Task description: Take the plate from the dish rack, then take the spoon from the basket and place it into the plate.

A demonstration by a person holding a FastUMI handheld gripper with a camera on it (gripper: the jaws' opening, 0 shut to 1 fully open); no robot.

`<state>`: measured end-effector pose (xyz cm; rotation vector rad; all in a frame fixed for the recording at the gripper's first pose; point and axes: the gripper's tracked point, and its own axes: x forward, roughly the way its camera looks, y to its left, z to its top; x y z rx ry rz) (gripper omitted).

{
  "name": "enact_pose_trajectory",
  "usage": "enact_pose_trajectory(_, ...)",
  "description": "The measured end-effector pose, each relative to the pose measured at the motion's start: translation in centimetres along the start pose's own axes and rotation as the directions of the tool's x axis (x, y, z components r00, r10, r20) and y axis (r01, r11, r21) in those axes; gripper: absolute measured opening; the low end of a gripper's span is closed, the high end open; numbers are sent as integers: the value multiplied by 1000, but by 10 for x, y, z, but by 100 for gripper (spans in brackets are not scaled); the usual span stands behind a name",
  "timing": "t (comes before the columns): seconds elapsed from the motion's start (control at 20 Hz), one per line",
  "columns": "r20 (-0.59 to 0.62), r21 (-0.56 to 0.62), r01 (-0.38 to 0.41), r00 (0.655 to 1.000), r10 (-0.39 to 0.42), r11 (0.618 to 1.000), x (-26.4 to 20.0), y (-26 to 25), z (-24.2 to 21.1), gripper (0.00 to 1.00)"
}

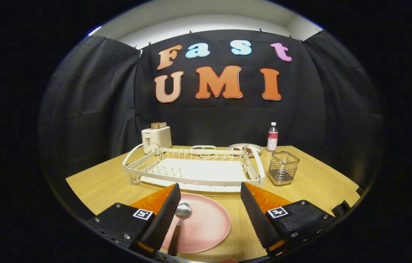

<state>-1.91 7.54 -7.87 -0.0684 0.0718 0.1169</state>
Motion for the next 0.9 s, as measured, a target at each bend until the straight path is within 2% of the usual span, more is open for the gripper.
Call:
enact_pose_trajectory(0.4,49,31,145,988,-146,989,2,-88,36,97)
enact_pose_trajectory(0.65,64,21,217,974,-218,976,0,-123,46,97)
enact_pose_trajectory(0.9,84,32,221,971,-223,975,-3,-126,52,97)
